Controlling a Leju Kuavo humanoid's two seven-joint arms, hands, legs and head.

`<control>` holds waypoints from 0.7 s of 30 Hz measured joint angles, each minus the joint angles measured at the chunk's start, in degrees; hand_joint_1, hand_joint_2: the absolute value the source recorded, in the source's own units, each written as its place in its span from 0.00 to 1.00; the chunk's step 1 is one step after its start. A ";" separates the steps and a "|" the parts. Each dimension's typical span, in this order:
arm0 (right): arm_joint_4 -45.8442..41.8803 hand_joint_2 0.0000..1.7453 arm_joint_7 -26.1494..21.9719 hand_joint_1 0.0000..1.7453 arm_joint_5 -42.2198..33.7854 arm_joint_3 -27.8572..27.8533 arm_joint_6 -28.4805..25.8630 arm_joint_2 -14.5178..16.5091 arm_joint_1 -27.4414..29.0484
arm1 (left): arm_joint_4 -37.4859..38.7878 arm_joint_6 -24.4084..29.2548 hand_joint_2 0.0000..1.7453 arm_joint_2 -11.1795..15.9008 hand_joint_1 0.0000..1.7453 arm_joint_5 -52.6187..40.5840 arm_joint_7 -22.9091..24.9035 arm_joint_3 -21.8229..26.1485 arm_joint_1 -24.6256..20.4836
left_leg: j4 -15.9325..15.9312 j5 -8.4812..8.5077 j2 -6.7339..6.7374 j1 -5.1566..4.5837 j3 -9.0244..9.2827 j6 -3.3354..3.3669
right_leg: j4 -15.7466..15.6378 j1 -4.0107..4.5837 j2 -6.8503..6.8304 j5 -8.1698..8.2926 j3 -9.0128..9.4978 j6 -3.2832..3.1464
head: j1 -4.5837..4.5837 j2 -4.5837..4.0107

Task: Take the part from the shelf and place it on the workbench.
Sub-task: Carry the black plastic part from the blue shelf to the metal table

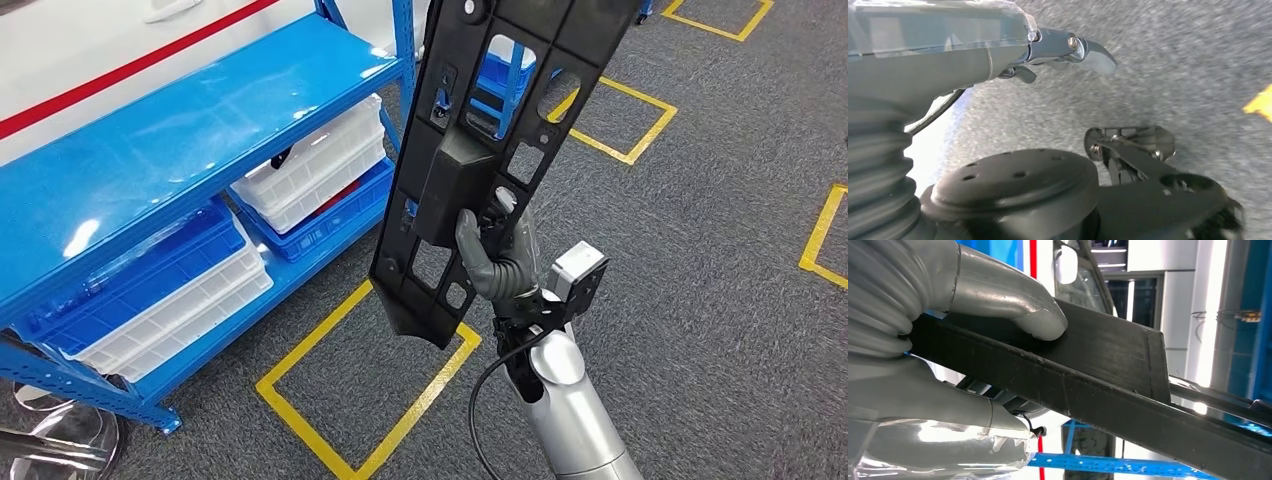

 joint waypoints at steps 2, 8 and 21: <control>-0.01 1.00 -0.15 1.00 0.00 -0.24 -0.08 -0.05 0.14 | 0.00 0.00 1.00 0.10 0.00 -0.21 0.17 -0.15 0.20 | -8.49 2.11 -0.17 0.06 5.68 0.28 | 0.06 0.04 0.16 0.96 -0.91 0.52 | 0.00 0.00; -0.06 1.00 -0.46 1.00 -0.03 -0.77 -0.23 -0.10 0.34 | 0.00 -0.13 1.00 0.22 0.00 -0.90 0.15 -0.50 0.54 | -15.01 3.25 -0.09 -0.10 8.11 2.67 | 0.93 -0.03 0.09 1.58 -2.09 2.48 | 0.13 0.00; 0.02 1.00 -0.76 1.00 -0.29 -1.65 -0.06 -0.37 0.84 | 0.00 -0.33 1.00 0.38 0.00 -2.14 0.18 -1.87 0.51 | -15.10 2.82 0.37 -0.73 7.15 1.84 | -0.60 0.55 -0.05 -3.03 3.60 0.84 | 0.29 0.01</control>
